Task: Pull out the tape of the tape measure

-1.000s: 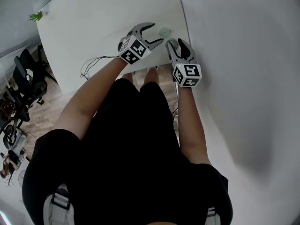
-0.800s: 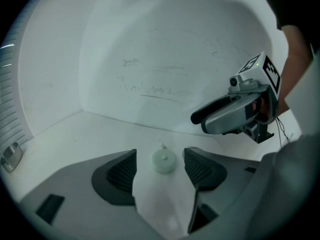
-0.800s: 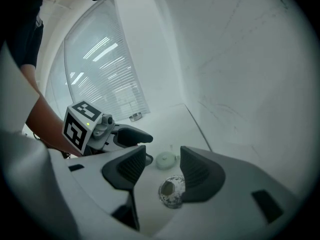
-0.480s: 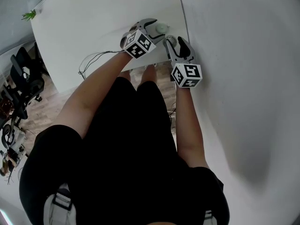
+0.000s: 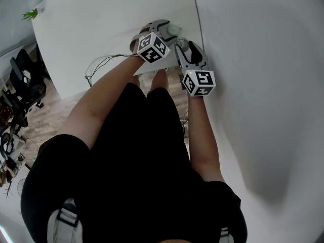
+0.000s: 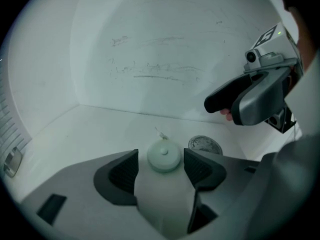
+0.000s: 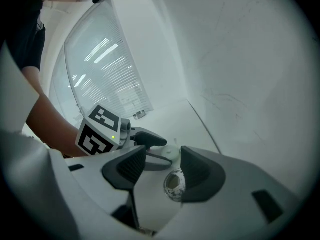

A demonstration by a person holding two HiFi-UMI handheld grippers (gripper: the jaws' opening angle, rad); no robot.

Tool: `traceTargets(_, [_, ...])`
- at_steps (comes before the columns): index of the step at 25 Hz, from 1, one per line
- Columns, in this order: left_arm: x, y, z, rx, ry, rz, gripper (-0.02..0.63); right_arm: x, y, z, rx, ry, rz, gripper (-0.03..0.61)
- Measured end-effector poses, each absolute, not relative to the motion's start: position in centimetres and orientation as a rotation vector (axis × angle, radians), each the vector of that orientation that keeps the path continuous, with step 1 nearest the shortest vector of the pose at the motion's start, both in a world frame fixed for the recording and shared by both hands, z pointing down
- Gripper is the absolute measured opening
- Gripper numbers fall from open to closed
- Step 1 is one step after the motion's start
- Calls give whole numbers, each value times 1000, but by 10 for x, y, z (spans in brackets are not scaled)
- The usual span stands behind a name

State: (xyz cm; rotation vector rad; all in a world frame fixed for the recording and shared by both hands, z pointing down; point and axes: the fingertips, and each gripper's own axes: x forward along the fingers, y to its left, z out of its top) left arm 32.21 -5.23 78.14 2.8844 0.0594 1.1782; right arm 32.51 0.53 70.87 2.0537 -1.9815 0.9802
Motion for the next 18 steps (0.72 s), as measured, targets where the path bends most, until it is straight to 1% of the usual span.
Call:
traceTargets(7, [323, -52, 780, 2879, 55, 1205, 274, 323, 4, 703, 2022, -1999, 975, 212])
traceTargets(10, [323, -49, 780, 2896, 92, 1214, 227, 322, 1, 703, 2013, -2005, 978, 212])
traceTargets(18, [302, -52, 782, 2844, 92, 1208, 224, 317, -7, 709, 1964, -2048, 948, 208])
